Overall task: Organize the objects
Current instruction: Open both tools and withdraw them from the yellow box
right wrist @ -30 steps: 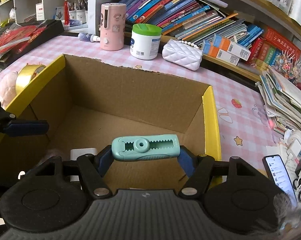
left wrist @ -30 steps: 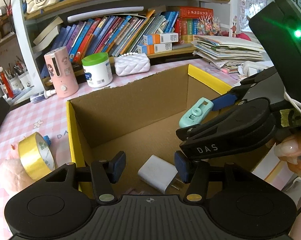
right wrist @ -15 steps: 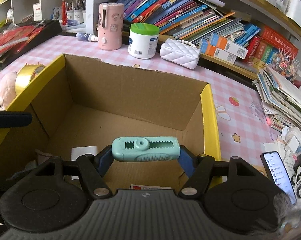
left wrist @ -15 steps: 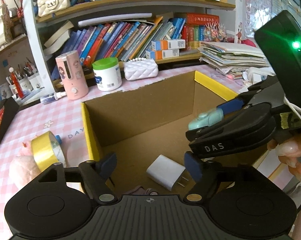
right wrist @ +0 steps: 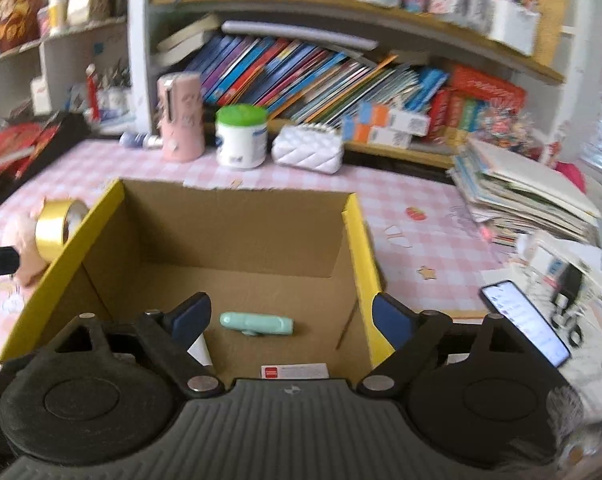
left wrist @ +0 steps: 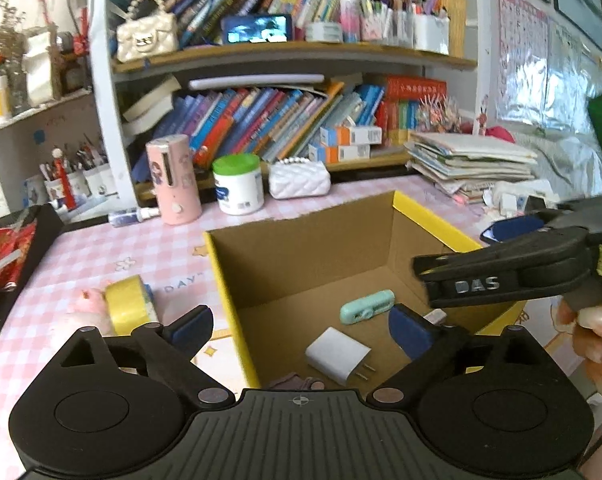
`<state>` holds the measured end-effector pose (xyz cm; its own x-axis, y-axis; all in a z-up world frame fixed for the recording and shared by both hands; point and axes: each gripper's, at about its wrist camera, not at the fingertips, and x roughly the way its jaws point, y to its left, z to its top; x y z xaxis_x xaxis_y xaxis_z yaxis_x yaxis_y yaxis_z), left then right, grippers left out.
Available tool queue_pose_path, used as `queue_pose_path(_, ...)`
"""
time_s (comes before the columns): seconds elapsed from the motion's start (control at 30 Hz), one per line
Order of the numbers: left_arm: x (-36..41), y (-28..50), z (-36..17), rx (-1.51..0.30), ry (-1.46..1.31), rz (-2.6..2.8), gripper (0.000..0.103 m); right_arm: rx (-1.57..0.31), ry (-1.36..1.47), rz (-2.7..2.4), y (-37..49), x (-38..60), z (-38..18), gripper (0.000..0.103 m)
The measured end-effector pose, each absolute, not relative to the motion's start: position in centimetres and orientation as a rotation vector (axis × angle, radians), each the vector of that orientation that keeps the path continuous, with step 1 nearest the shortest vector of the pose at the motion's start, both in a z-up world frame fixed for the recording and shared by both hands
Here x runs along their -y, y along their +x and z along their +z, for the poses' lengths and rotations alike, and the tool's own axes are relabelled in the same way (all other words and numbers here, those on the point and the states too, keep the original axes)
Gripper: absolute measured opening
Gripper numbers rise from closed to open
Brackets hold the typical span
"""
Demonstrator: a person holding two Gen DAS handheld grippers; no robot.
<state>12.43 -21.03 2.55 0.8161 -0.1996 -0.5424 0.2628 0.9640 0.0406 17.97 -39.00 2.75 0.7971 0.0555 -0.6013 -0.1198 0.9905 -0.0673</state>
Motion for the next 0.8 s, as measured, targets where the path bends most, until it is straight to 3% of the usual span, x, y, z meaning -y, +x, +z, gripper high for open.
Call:
queue_pose_path(0.37,16.3,9.0,2.5,-0.563,0.071,-0.182,0.099,-0.555,-0.032,-0.088,10.6,38.0,3.3,0.097)
queue_pose_path(0.8,9.1,4.1,0.9,-0.612,0.074,-0.130,0.100,-0.603,-0.033,-0.154,3.8,30.2,1.4,0.102)
